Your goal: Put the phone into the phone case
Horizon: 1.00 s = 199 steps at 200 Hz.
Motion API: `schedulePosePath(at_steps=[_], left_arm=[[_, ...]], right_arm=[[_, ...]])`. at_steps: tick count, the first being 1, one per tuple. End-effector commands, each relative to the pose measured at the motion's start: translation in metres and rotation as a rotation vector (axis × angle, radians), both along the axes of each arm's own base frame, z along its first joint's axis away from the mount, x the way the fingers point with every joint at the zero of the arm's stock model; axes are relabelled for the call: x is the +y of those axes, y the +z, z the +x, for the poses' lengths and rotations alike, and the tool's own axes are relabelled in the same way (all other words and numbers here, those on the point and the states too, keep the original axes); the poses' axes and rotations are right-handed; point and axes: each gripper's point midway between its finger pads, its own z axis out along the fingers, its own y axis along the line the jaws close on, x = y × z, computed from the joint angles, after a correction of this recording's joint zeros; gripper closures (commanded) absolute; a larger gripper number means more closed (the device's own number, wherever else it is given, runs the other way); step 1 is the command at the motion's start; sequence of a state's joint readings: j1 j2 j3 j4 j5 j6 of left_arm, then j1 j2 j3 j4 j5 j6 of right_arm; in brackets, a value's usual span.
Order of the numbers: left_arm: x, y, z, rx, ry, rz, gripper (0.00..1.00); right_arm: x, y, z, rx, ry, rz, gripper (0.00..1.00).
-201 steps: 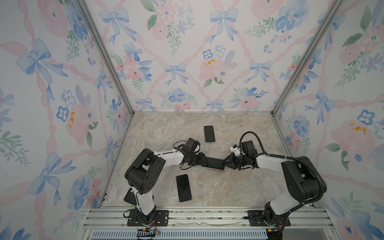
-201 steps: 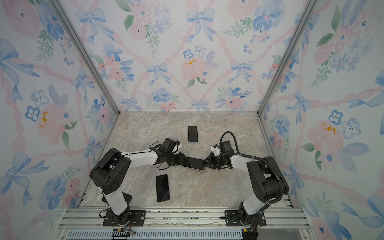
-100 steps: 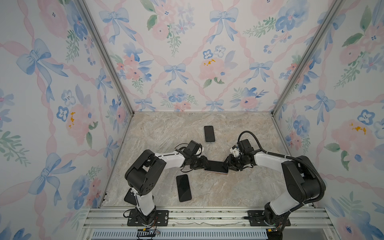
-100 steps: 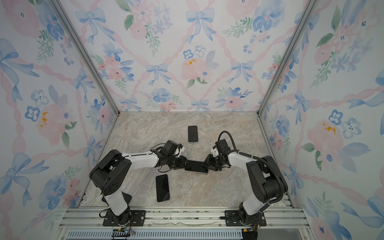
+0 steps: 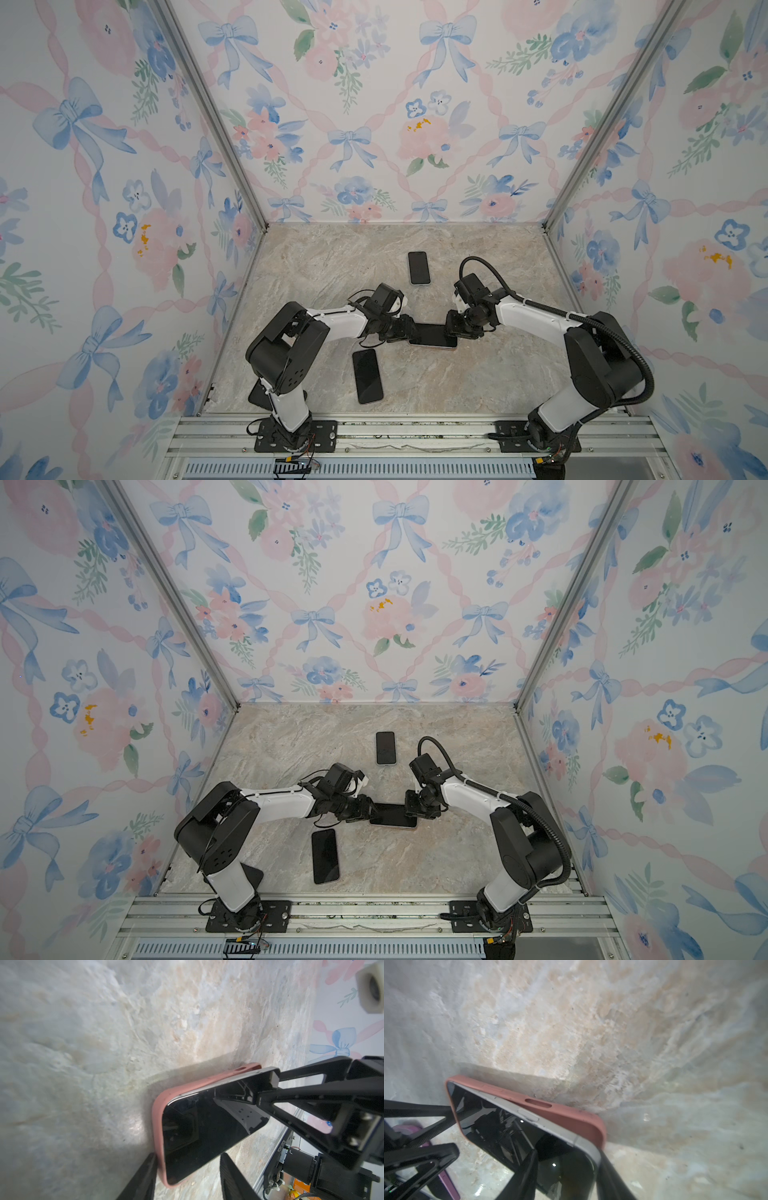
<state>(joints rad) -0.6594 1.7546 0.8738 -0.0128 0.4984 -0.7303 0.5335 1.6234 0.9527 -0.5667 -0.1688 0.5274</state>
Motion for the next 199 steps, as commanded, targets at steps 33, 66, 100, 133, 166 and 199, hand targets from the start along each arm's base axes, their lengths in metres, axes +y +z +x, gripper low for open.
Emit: schedulePosePath(at_steps=[33, 66, 100, 133, 166, 199], left_arm=[[-0.003, 0.012, -0.001, -0.012, -0.022, -0.050, 0.50], [0.003, 0.011, -0.003, 0.001, -0.020, -0.051, 0.50], [0.000, 0.017, -0.011, 0.030, -0.049, -0.094, 0.48], [0.001, 0.012, -0.010, 0.054, -0.049, -0.098, 0.49], [0.001, 0.010, -0.008, 0.062, -0.044, -0.096, 0.51], [0.002, 0.006, -0.007, 0.068, -0.042, -0.090, 0.52]], right_arm=[[-0.001, 0.012, -0.005, 0.000, 0.043, -0.042, 0.37], [-0.012, 0.026, -0.005, -0.066, 0.060, -0.079, 0.39], [-0.011, 0.026, -0.015, -0.116, 0.100, 0.007, 0.45], [-0.018, 0.016, -0.023, -0.085, 0.081, 0.017, 0.57], [-0.015, 0.007, -0.029, -0.058, 0.086, 0.043, 0.61], [-0.014, 0.000, -0.031, -0.035, 0.093, 0.045, 0.67]])
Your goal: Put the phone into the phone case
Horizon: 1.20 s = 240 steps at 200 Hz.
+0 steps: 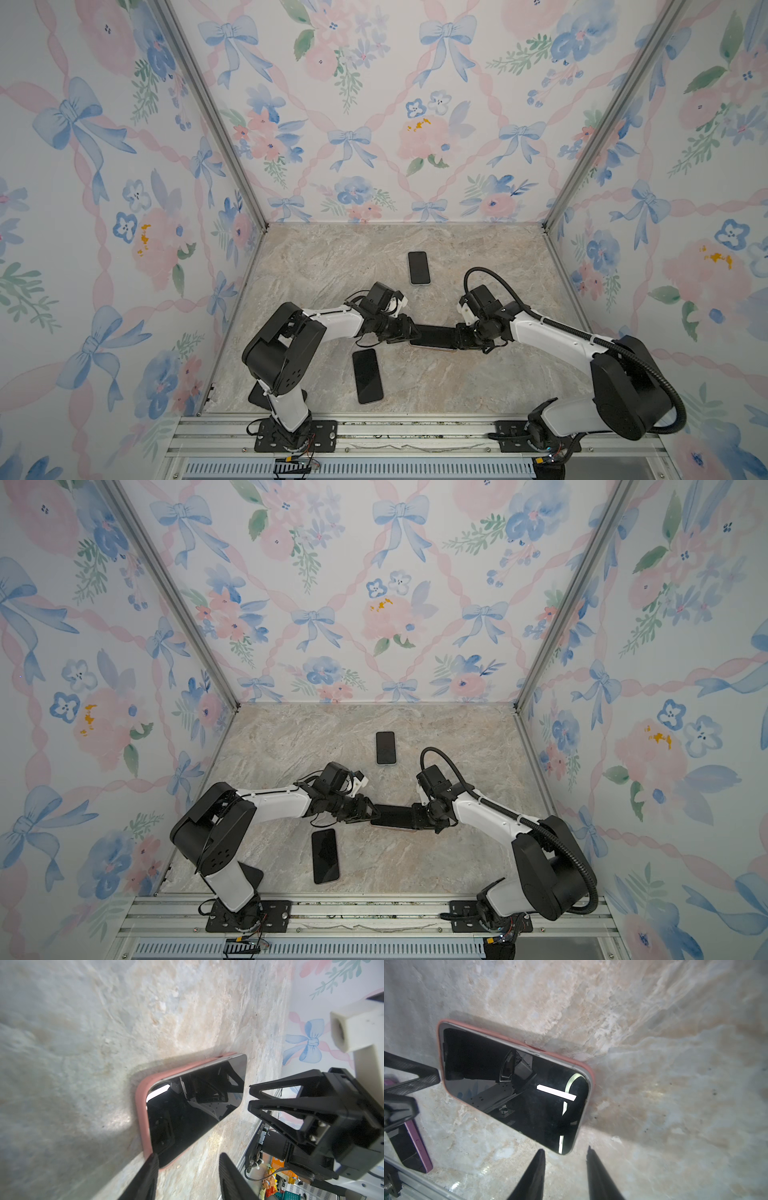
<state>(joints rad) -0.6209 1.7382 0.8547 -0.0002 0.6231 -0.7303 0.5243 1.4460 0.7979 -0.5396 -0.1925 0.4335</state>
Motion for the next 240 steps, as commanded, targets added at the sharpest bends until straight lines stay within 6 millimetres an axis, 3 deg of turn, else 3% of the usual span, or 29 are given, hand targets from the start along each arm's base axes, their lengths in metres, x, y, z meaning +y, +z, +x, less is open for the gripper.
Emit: schedulePosePath(at_steps=[1, 138, 240], left_arm=[[0.001, -0.005, -0.001, 0.015, -0.010, -0.002, 0.52], [0.003, -0.012, -0.002, 0.024, -0.012, 0.011, 0.54], [0.002, -0.012, -0.001, 0.030, -0.008, -0.010, 0.55]], right_arm=[[0.002, -0.008, -0.002, 0.024, 0.008, 0.012, 0.67], [0.016, -0.025, -0.009, 0.068, 0.077, -0.001, 0.80], [0.027, -0.045, -0.020, 0.110, 0.113, -0.026, 0.83]])
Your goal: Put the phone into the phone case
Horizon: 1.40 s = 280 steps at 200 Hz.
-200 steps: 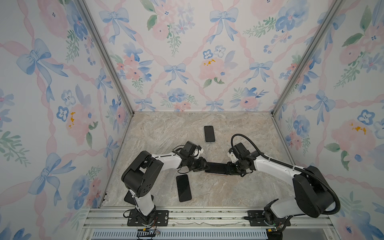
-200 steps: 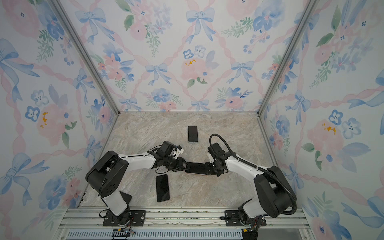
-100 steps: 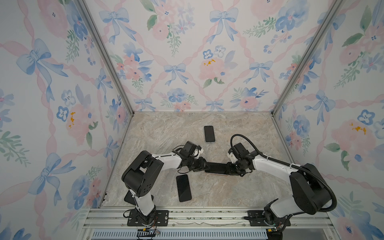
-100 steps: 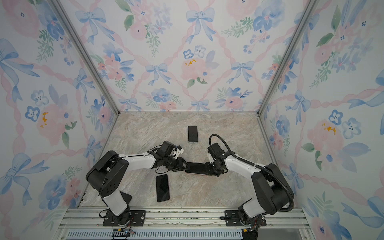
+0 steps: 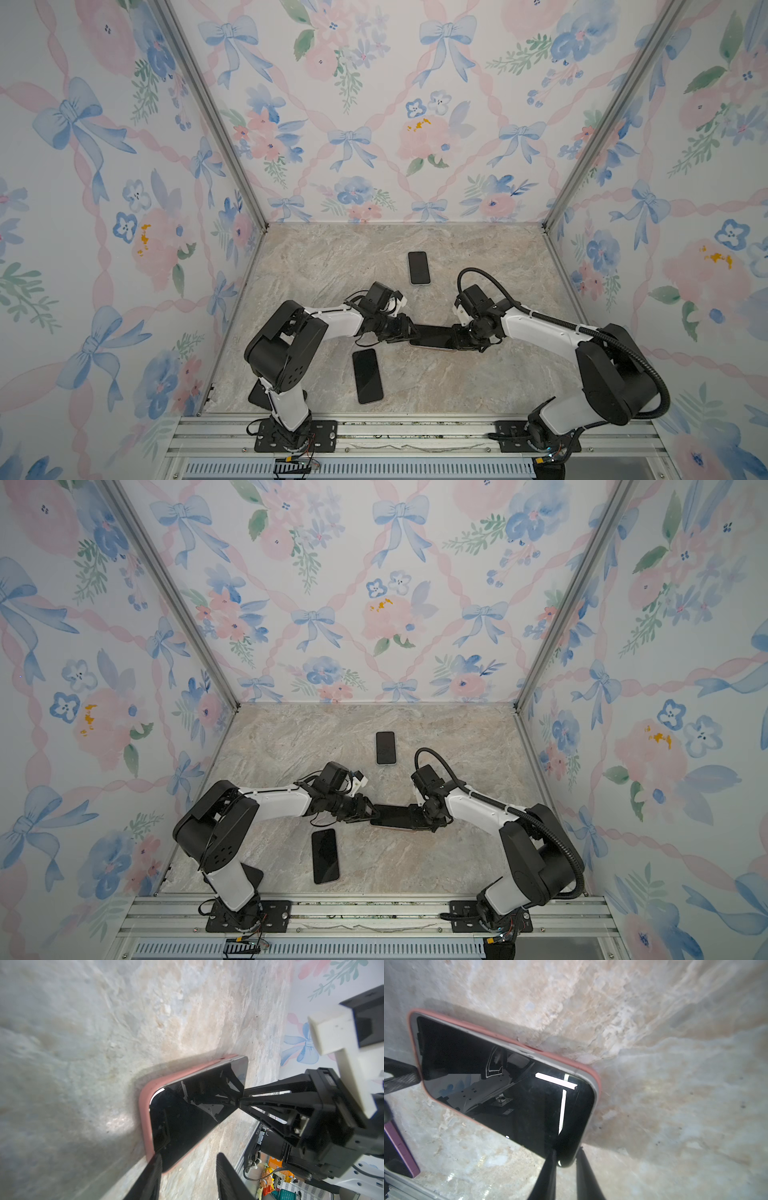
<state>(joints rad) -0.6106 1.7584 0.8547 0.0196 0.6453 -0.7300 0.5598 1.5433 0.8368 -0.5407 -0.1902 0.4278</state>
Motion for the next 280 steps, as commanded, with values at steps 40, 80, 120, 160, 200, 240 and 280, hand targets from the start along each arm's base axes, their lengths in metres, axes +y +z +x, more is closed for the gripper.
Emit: schedulePosePath(at_steps=[40, 80, 120, 160, 200, 240, 280], left_arm=[[0.005, -0.009, -0.003, 0.022, 0.001, 0.001, 0.55], [0.010, -0.005, -0.001, 0.013, 0.016, -0.003, 0.55], [0.035, 0.016, 0.010, -0.037, 0.075, 0.030, 0.53], [0.056, -0.002, 0.003, 0.014, 0.110, 0.082, 0.53], [0.059, -0.022, -0.005, 0.067, 0.099, 0.105, 0.54], [0.052, -0.028, -0.005, 0.081, 0.081, 0.080, 0.56], [0.047, -0.031, -0.005, 0.088, 0.076, 0.056, 0.58]], right_arm=[[0.017, -0.033, -0.019, 0.065, 0.074, -0.006, 0.84], [0.013, -0.032, -0.019, 0.063, 0.074, -0.029, 0.85], [0.014, -0.017, -0.012, 0.033, 0.095, -0.035, 0.85], [0.014, -0.018, -0.013, 0.040, 0.118, -0.057, 0.85], [0.016, -0.019, -0.015, 0.044, 0.136, -0.066, 0.85], [0.018, -0.027, -0.020, 0.066, 0.154, -0.092, 0.86], [0.020, -0.037, -0.028, 0.078, 0.176, -0.131, 0.87]])
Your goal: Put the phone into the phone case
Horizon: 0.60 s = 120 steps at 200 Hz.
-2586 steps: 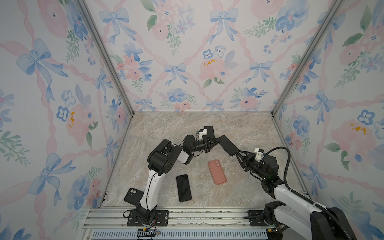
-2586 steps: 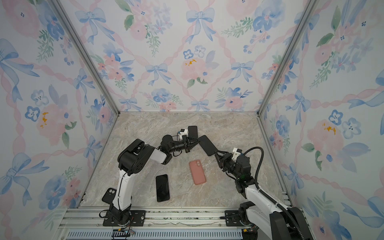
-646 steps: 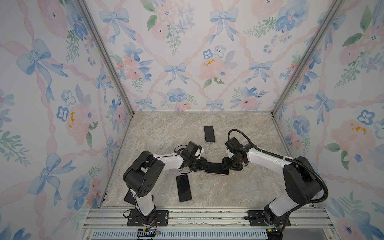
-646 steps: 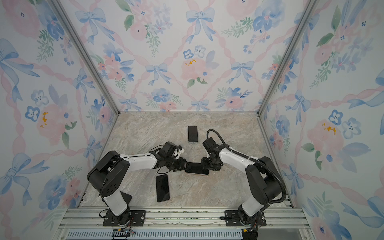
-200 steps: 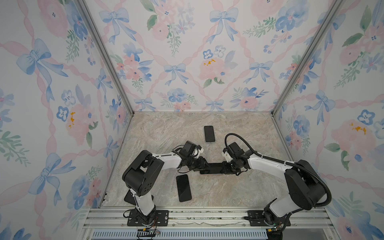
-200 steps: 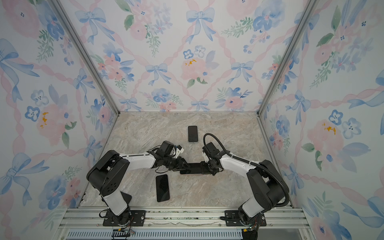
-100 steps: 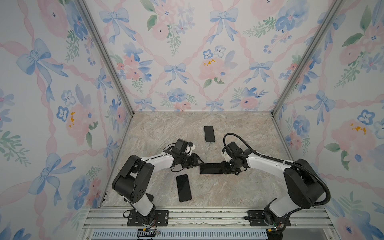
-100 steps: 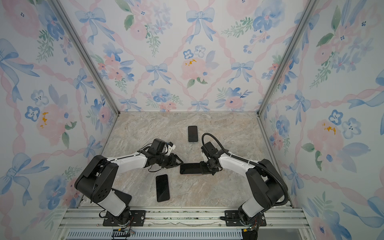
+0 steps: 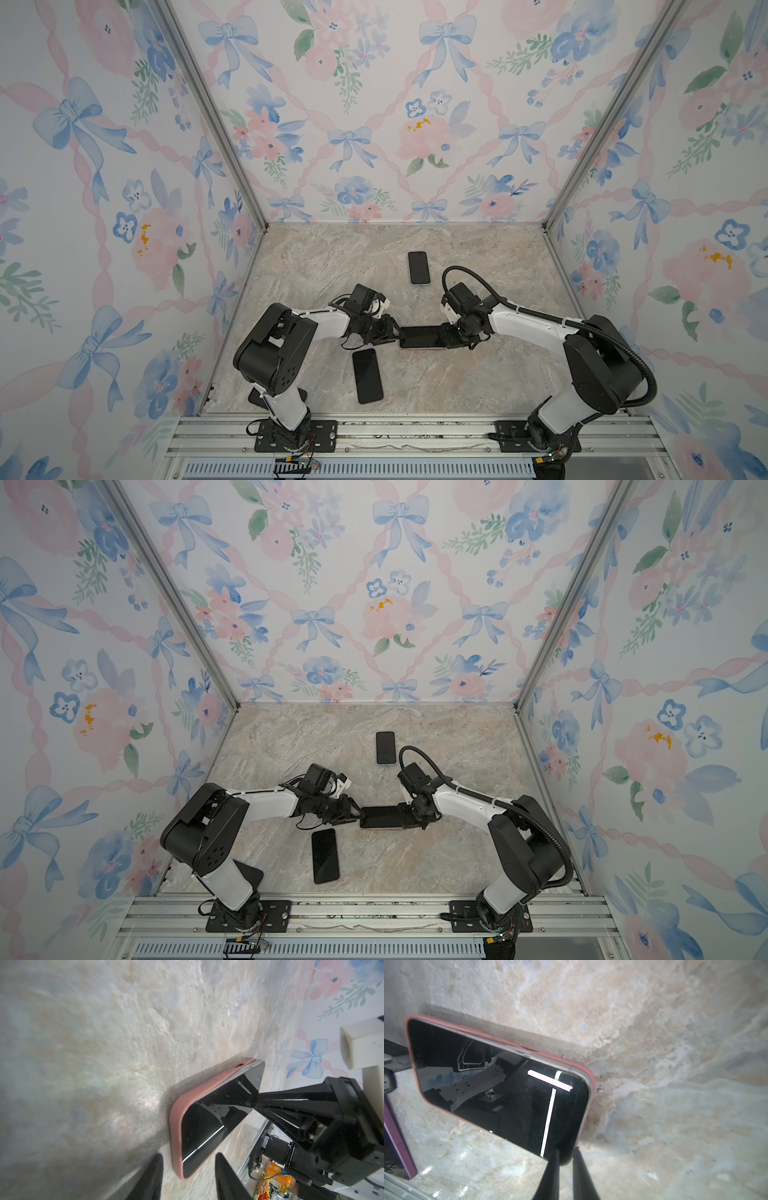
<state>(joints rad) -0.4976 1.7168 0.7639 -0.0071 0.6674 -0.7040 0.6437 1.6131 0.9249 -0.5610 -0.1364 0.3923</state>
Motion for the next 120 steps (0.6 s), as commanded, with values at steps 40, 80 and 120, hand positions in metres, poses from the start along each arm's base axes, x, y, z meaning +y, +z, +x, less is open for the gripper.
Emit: schedulePosePath(at_steps=[40, 80, 120], left_arm=[[-0.001, -0.015, -0.006, 0.030, -0.010, 0.014, 0.58], [0.000, -0.014, -0.005, 0.027, -0.008, 0.010, 0.58], [0.000, -0.014, -0.006, 0.026, -0.008, 0.009, 0.58]], right_arm=[[-0.008, -0.047, -0.035, 0.124, 0.061, -0.112, 0.87], [-0.010, -0.053, -0.037, 0.131, 0.062, -0.138, 0.88], [-0.006, -0.044, -0.035, 0.113, 0.060, -0.107, 0.88]])
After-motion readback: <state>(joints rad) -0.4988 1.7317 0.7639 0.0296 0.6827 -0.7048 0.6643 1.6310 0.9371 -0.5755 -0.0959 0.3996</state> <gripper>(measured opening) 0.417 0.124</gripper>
